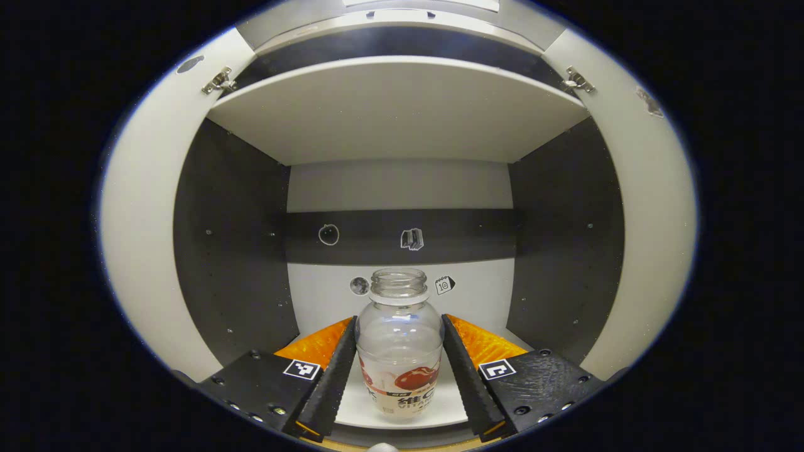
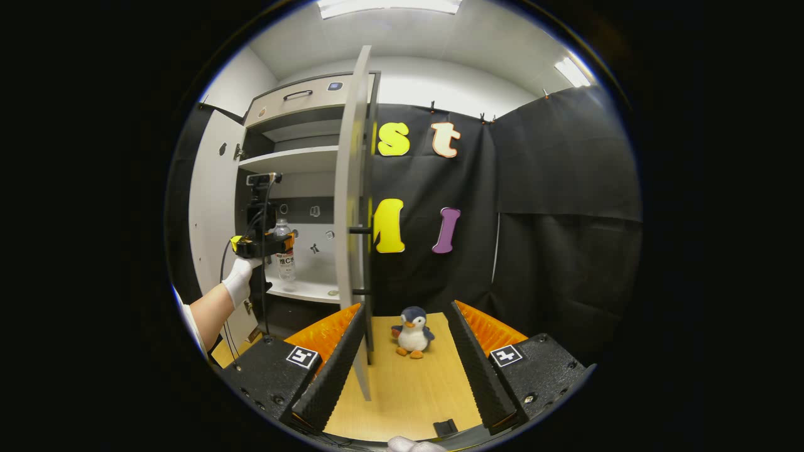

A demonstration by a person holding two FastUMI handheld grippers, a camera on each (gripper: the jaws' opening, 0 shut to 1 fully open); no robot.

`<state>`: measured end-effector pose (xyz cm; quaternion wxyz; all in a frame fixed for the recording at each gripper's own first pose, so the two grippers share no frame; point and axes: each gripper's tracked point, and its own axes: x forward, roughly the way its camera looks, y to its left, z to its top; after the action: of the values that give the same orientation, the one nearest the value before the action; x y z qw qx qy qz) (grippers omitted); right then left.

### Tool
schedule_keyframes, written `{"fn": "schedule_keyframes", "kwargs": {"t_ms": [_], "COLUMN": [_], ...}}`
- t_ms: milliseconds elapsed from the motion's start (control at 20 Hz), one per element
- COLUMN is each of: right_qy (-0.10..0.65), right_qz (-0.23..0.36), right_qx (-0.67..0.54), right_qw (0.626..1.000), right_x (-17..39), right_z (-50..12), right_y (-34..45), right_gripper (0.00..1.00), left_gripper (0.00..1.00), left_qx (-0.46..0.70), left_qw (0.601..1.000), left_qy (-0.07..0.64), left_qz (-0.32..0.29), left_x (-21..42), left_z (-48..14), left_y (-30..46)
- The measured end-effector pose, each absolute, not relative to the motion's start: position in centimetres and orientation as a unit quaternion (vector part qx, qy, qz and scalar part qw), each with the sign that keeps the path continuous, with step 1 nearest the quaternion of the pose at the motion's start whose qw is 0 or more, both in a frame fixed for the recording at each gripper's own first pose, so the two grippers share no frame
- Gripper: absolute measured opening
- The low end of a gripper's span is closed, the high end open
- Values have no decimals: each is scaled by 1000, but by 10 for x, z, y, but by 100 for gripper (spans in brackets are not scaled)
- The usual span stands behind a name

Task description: Grasp the bottle in the cabinet with the left hand and place it on the coaster, then close the right door with the right hand and the left door with the left hand.

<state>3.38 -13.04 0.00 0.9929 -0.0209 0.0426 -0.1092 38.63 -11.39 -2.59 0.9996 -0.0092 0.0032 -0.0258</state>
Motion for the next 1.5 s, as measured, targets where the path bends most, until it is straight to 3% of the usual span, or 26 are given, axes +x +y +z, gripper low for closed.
{"fn": "schedule_keyframes", "kwargs": {"t_ms": [250,550,750,800,1050,1100,1500], "right_qy": [54,78,90,93,126,130,165], "right_qz": [-84,-63,-52,-50,-36,-29,-31], "right_qx": [-11,-10,-6,-2,-2,-2,-37], "right_qw": [995,995,995,994,991,991,985], "right_x": [40,42,45,45,41,38,33], "right_z": [-13,-32,-40,-42,-56,-55,-68], "right_y": [-113,-102,-101,-100,-99,-96,-103], "right_gripper": [82,82,82,82,82,82,82], "left_gripper": [76,77,80,76,80,76,77], "left_qx": [0,-27,-3,0,-5,-11,-33], "left_qw": [999,998,998,998,997,996,991], "left_qy": [-23,-40,-41,-39,15,18,68], "left_qz": [-45,-49,-51,-58,-80,-85,-113], "left_x": [319,244,206,198,158,152,121], "left_z": [-9,-38,-84,-97,-179,-192,-298], "left_y": [-119,-117,-121,-125,-143,-146,-169]}}
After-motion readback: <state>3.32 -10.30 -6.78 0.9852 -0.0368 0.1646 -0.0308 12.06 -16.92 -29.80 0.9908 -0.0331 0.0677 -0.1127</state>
